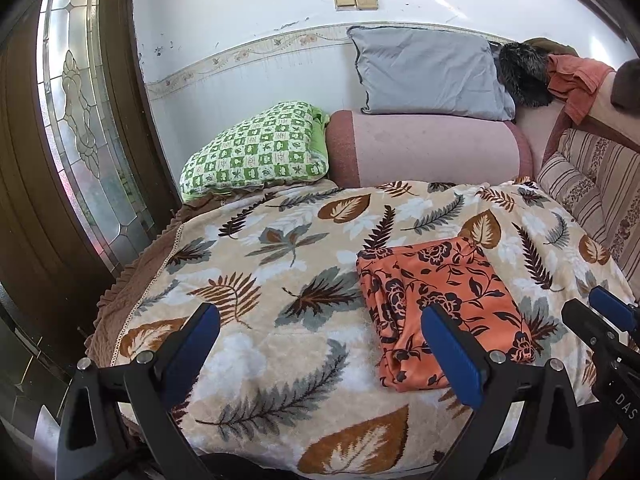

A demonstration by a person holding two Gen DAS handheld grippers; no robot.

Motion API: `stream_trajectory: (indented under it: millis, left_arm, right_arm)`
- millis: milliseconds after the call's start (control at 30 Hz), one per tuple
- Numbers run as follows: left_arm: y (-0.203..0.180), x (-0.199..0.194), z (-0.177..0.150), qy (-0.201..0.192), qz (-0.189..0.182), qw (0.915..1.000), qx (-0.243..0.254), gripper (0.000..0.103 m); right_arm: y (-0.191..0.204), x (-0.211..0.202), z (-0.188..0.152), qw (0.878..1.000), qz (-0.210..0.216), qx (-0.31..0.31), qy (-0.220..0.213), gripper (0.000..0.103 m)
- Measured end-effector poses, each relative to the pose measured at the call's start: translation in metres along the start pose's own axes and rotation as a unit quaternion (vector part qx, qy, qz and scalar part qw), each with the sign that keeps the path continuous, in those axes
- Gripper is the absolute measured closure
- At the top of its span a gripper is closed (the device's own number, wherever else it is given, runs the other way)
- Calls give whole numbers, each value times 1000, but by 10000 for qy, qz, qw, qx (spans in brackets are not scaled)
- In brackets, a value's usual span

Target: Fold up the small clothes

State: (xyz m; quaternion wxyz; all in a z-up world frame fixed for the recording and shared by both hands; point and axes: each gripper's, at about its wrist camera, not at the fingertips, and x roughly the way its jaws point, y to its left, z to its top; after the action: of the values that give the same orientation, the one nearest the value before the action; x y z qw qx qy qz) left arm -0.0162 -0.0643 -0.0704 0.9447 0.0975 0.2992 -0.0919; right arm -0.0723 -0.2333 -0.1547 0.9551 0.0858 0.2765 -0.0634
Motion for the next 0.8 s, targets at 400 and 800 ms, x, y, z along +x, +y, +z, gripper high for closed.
stream_trajectory:
  millis: [400, 800]
  left_arm:
    - [10, 5, -2, 20, -90, 9999, -81, 3]
    - [27, 9, -7, 74, -165, 9996, -217, 3]
  right_arm:
    - [14, 3, 3, 9999, -46, -139, 68, 46]
    - [33, 6, 6, 9993, -81, -338, 125, 46]
